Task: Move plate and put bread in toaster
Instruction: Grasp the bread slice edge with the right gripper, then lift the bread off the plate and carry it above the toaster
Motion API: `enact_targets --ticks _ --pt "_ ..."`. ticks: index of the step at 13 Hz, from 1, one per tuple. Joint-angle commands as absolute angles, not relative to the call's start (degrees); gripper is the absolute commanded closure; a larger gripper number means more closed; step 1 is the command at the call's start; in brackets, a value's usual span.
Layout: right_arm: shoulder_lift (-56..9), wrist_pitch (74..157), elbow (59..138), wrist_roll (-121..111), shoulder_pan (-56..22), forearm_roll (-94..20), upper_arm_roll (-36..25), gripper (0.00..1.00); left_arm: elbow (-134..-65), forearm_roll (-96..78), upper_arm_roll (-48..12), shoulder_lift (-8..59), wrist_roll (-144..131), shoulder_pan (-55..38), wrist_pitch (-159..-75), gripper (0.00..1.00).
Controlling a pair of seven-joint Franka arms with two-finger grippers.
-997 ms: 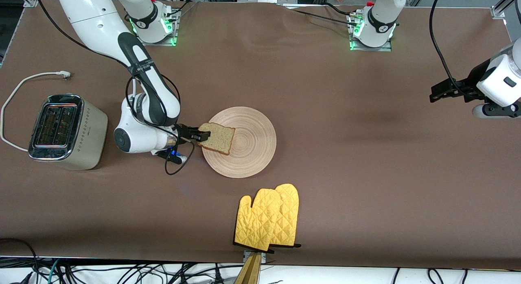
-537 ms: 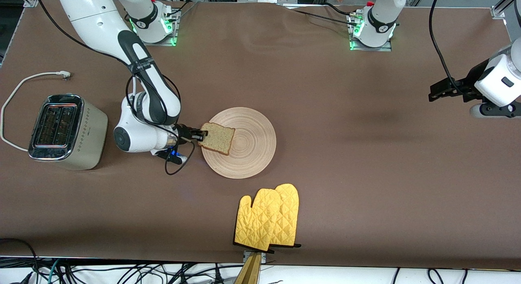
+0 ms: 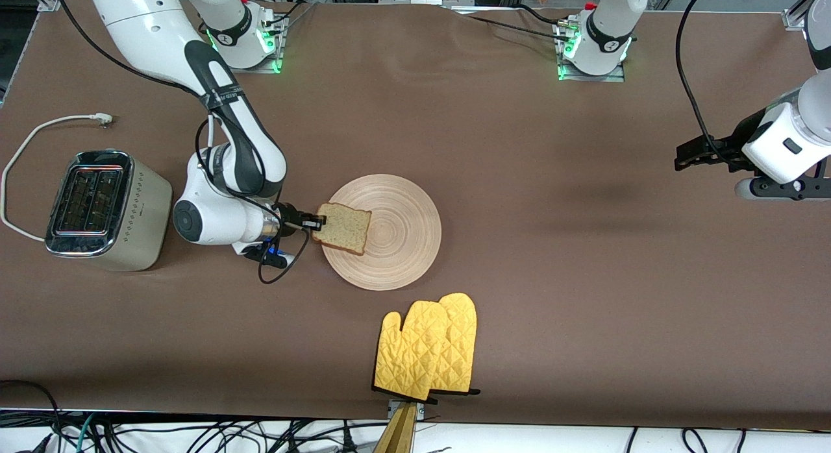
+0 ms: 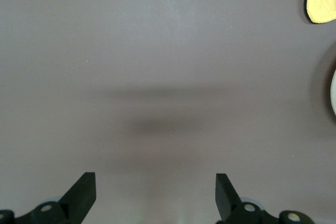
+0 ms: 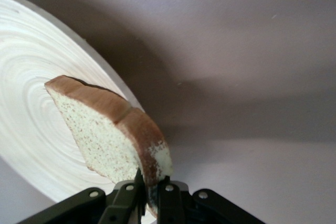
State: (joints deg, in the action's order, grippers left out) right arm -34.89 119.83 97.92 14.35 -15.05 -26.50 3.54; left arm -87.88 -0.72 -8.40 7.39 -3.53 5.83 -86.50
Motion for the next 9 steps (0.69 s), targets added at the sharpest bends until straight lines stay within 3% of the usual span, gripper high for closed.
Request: enact_targets --ticks 1,5,9 --pt "-34.01 118.83 97.56 14.59 -16.26 -20.49 3.34 1.0 -86.49 -0.62 -8.18 8.52 -1.93 6.59 -86.31 0.0" --pt "-32.79 116.91 95.46 14.06 -16.0 -14.34 2.9 1.0 -86.31 0.26 -8.35 9.14 -2.55 6.07 -86.31 0.0" --pt "-32.26 100.05 81.85 13.71 -14.15 -12.57 0.19 1.0 -86.66 0.18 -8.35 8.7 -2.64 6.24 -86.31 0.0"
